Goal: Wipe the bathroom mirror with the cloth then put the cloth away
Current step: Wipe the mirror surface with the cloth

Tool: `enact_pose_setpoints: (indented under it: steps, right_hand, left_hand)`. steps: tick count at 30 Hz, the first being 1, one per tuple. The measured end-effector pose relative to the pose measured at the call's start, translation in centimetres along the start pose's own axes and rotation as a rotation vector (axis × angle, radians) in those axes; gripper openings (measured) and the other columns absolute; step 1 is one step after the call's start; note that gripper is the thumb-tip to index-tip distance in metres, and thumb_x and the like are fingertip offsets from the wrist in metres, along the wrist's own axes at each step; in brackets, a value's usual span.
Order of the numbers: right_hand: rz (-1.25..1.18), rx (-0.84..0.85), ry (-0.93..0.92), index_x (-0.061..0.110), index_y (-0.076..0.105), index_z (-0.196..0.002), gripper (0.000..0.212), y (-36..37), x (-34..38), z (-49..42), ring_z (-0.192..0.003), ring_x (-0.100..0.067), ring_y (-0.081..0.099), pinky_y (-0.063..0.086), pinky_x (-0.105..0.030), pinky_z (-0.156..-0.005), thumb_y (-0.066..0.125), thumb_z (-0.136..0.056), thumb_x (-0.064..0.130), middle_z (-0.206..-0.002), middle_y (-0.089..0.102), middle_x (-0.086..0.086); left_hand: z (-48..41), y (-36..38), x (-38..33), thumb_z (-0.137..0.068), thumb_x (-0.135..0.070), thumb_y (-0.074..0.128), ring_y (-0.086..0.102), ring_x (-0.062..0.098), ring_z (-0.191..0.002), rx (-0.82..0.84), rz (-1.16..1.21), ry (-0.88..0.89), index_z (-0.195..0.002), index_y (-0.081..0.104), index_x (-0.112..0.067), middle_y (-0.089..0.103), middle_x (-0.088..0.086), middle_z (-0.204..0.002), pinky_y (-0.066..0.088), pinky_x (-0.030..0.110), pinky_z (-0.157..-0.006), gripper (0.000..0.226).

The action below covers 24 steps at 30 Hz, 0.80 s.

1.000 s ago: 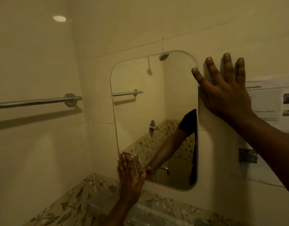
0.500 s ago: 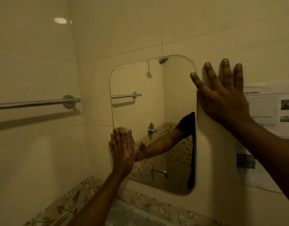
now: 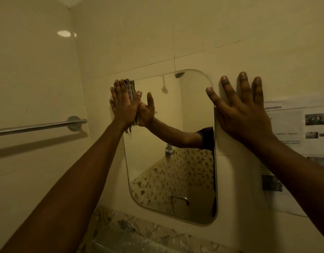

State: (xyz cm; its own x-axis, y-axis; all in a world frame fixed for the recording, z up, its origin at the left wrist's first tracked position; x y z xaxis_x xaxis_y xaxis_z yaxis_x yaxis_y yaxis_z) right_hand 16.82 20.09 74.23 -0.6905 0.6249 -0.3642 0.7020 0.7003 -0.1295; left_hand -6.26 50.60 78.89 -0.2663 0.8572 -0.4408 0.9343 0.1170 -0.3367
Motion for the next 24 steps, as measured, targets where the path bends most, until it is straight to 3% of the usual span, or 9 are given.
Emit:
enact_pose_setpoints:
  steps: [9,16,21,24]
  right_hand:
    - [-0.008,0.013,0.005,0.029,0.012,-0.173,0.062,-0.3,0.1,0.0,-0.16,-0.058,0.006,0.001,-0.072,-0.127,0.025,-0.115,0.047,-0.176,0.018,-0.024]
    - [-0.017,0.018,0.02,0.03,0.012,-0.172,0.061,-0.4,0.1,0.0,-0.16,-0.058,0.006,-0.001,-0.072,-0.127,0.027,-0.115,0.046,-0.176,0.017,-0.023]
    - [-0.013,0.015,0.022,0.031,0.014,-0.172,0.06,-0.4,0.2,0.0,-0.16,-0.058,0.007,-0.002,-0.071,-0.126,0.025,-0.116,0.047,-0.177,0.017,-0.023]
    - [-0.008,0.023,0.022,0.031,0.013,-0.172,0.06,-0.4,0.2,-0.1,-0.16,-0.058,0.007,-0.001,-0.071,-0.126,0.024,-0.116,0.048,-0.177,0.017,-0.023]
  left_hand:
    - [6.8,3.1,2.4,-0.097,-0.074,0.022,-0.024,0.022,-0.164,0.038,-0.107,0.113,-0.169,-0.014,-0.022,-0.021,0.0,-0.178,-0.014,0.052,-0.133,0.097]
    - [17.4,7.6,5.8,-0.099,-0.066,0.038,-0.03,0.02,-0.162,0.11,-0.112,0.165,-0.163,-0.027,-0.04,-0.033,-0.006,-0.174,-0.012,0.056,-0.132,0.095]
    - [26.8,11.5,9.1,-0.098,-0.07,0.042,-0.025,0.028,-0.164,0.158,-0.107,0.09,-0.169,-0.016,-0.028,-0.025,0.004,-0.177,-0.012,0.056,-0.131,0.1]
    - [31.5,12.8,11.0,-0.099,-0.076,0.034,-0.019,0.031,-0.165,0.182,-0.134,0.083,-0.171,-0.008,-0.022,-0.018,0.009,-0.178,-0.009,0.046,-0.132,0.099]
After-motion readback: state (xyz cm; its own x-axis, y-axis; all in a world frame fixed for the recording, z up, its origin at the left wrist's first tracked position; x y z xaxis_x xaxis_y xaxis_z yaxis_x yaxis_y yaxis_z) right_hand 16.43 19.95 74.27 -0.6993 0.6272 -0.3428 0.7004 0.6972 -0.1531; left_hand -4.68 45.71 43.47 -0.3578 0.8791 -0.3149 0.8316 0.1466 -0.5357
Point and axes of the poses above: each hand's wrist, its own z-axis away from the middle knuckle, its own y-axis out of the palm, x = y × z, the point moved 2 cm from there along -z, towards the middle knuckle
